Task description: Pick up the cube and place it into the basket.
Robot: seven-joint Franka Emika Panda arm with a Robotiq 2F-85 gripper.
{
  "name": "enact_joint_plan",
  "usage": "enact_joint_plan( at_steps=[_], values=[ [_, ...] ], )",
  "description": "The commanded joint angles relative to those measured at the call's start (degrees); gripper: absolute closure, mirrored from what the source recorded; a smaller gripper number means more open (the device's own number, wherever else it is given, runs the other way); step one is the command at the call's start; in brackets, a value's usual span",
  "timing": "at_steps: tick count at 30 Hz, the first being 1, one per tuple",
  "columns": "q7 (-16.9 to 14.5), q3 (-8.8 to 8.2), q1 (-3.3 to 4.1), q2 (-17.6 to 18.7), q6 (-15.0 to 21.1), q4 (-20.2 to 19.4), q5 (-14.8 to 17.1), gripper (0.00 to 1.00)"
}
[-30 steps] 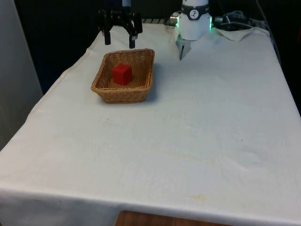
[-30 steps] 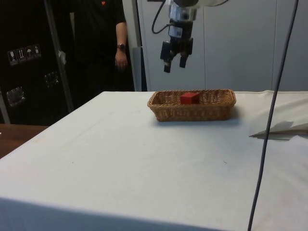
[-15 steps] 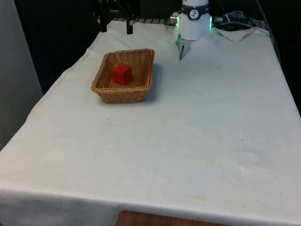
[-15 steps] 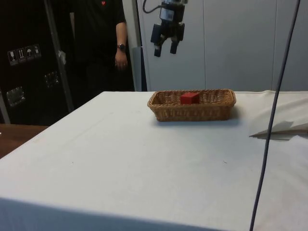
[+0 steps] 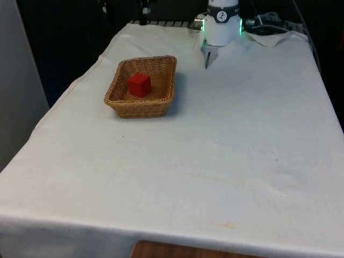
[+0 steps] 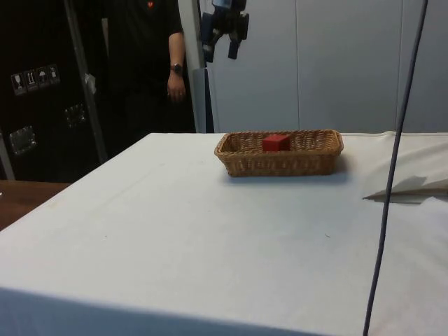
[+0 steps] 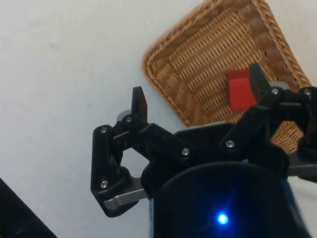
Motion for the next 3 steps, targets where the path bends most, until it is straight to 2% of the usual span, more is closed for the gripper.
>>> enact_joint_plan(
  at_steps=[1,3],
  values=[
    [0.1,0.11,0.06,0.4,-0.8,0.8,0.3,0.00],
    [0.0,0.11,0.00,0.3,-0.3,0.7,0.1,0.00]
  ],
)
